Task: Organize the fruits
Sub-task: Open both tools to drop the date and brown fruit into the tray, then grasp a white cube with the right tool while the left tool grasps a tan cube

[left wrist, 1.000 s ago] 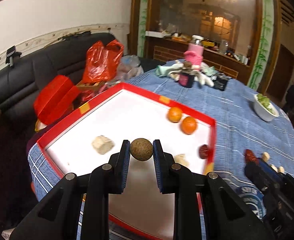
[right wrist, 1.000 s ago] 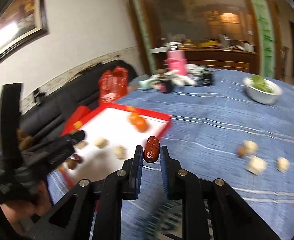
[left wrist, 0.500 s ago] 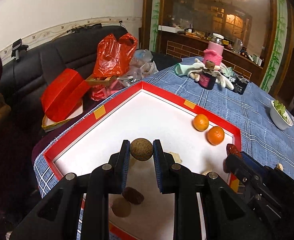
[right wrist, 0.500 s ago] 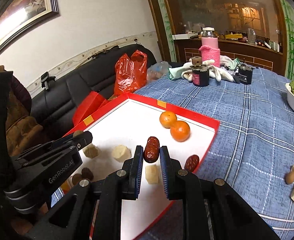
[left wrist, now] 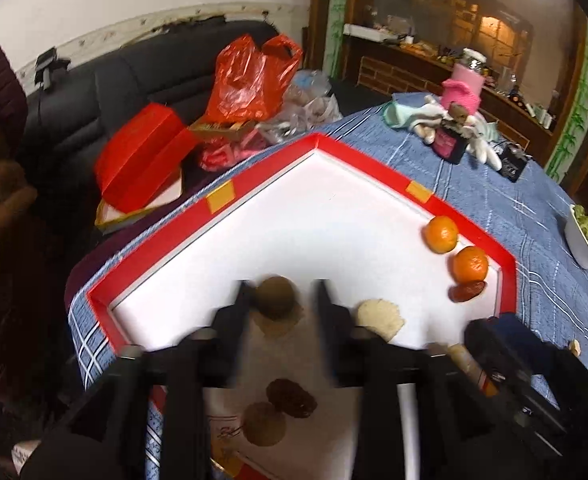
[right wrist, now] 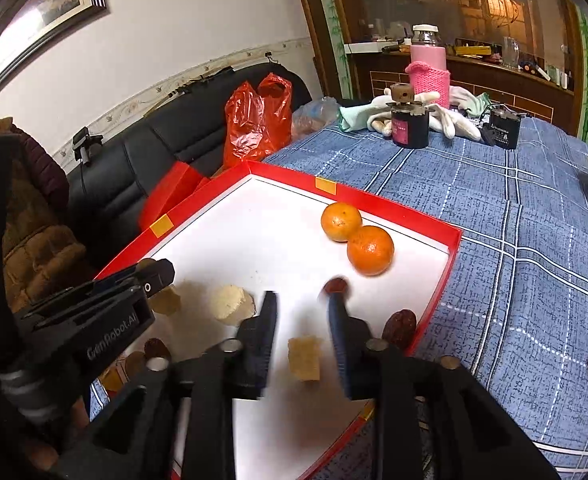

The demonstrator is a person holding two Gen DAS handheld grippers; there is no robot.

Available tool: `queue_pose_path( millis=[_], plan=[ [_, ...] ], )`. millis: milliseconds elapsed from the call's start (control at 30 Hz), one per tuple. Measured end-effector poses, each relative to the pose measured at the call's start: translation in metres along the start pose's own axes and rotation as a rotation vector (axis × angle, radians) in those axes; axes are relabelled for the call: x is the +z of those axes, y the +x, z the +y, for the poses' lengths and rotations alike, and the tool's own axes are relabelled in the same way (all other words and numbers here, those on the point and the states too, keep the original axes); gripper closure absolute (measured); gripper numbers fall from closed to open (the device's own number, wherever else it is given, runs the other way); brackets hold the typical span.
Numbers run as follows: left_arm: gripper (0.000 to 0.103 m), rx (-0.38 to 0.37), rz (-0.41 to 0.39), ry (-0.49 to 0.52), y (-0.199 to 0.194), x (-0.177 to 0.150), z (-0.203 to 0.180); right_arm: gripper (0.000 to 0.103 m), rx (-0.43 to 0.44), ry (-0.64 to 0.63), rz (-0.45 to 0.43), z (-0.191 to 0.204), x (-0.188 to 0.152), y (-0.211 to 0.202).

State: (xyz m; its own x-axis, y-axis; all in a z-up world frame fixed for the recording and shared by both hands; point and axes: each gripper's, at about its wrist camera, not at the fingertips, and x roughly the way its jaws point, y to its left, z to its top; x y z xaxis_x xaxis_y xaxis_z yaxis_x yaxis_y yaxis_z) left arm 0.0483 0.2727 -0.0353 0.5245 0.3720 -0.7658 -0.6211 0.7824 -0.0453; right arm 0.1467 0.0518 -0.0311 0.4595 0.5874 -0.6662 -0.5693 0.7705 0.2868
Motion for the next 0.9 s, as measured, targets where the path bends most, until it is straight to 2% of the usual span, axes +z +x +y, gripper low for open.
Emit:
queue_pose_path(
  millis=[33,67,133,267,433,567,633,800,900],
  plan=[
    [0.036,0.003,0.001,-0.009,-0.001,0.000,0.002,0.057,0.003,0.003,-0.008,-0.001,0.000,-0.004],
    [0.030,0.008,-0.011,-0.021,-0.003,-0.001,0.004,0.054,0.003,0.006,-0.016,-0.002,-0.001,-0.008],
    [0.029,0.025,-0.035,-0.032,-0.008,-0.002,0.004,0.048,-0.003,0.009,-0.043,-0.005,-0.002,-0.023],
    [0.027,0.015,-0.017,-0.020,-0.014,-0.001,-0.002,0.040,-0.017,0.016,-0.084,-0.017,-0.009,-0.051],
    [0.027,-0.048,-0.076,-0.029,-0.039,-0.008,-0.013,0.037,-0.050,0.043,-0.131,-0.047,-0.025,-0.093],
    [0.027,-0.115,-0.135,-0.010,-0.061,-0.019,-0.031,0.036,-0.140,0.106,-0.175,-0.097,-0.051,-0.136],
    [0.027,-0.155,-0.143,0.017,-0.067,-0.026,-0.046,0.036,-0.221,0.169,-0.187,-0.134,-0.066,-0.158],
    [0.027,-0.240,-0.133,0.165,-0.079,-0.051,-0.092,0.034,-0.378,0.310,-0.113,-0.212,-0.092,-0.176],
    [0.027,-0.272,-0.122,0.238,-0.083,-0.066,-0.113,0.034,-0.401,0.315,-0.063,-0.229,-0.099,-0.170]
  ],
)
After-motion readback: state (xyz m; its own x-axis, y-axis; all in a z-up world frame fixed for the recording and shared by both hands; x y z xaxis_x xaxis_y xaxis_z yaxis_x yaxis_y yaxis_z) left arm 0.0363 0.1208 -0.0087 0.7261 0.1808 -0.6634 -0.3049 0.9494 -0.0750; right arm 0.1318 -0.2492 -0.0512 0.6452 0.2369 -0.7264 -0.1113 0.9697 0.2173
